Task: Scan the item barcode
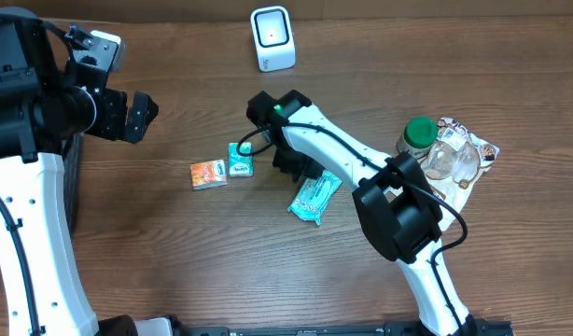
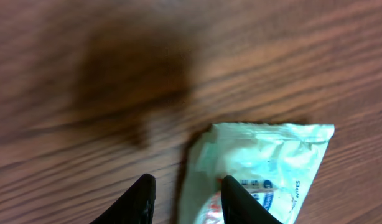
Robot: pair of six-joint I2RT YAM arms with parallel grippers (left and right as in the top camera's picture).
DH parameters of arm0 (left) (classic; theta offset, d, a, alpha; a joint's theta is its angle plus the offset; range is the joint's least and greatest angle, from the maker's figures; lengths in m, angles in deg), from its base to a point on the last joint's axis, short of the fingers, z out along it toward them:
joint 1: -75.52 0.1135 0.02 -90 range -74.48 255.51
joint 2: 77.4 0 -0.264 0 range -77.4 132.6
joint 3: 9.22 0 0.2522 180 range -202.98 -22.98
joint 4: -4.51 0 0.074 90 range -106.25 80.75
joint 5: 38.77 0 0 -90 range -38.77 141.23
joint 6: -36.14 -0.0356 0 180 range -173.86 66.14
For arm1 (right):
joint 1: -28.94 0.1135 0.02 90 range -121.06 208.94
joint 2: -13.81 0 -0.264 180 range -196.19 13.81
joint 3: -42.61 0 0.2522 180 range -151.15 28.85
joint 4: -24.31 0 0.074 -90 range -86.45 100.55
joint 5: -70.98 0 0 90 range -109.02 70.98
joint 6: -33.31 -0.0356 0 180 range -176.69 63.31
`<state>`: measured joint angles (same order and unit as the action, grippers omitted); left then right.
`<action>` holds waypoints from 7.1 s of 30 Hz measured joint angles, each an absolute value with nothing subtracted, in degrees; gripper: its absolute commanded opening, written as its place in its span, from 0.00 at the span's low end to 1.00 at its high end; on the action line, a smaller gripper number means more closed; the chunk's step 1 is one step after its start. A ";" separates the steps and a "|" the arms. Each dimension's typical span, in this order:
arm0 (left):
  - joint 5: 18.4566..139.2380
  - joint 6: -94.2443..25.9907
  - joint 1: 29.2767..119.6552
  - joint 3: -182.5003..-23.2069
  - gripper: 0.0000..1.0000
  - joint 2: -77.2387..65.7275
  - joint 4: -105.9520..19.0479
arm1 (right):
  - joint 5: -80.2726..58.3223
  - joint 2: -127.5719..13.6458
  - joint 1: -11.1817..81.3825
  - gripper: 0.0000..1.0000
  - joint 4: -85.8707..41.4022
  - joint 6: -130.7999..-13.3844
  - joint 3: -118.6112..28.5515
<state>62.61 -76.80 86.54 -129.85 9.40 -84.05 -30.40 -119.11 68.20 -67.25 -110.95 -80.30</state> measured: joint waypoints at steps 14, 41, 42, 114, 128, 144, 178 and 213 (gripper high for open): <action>62.61 -76.80 86.54 -129.85 1.00 9.40 -84.05 | -30.22 -119.11 69.80 0.42 -76.65 -112.11 -79.20; 62.59 -76.80 86.54 -129.85 1.00 9.40 -84.05 | -26.31 -117.82 71.44 0.15 -75.07 -113.73 -70.79; 62.59 -76.80 86.54 -129.85 1.00 9.40 -84.05 | -26.29 -117.69 71.44 0.13 -74.99 -113.42 -70.72; 62.59 -76.80 86.54 -129.85 1.00 9.40 -84.05 | -8.21 -101.32 71.85 0.47 -47.27 -82.34 -62.96; 62.61 -76.80 86.54 -129.85 1.00 9.40 -84.05 | -28.89 -108.82 84.05 0.49 -42.57 -88.66 -62.96; 62.61 -76.80 86.54 -129.85 1.00 9.40 -84.05 | -34.09 -109.47 84.05 0.30 -47.53 -90.41 -62.96; 62.59 -76.80 86.54 -129.85 1.00 9.40 -84.05 | 2.17 -110.15 77.80 0.04 -51.64 -78.58 -77.96; 62.59 -76.80 86.54 -129.85 1.00 9.40 -84.05 | 22.04 -108.18 64.42 0.52 -37.61 -78.63 -48.95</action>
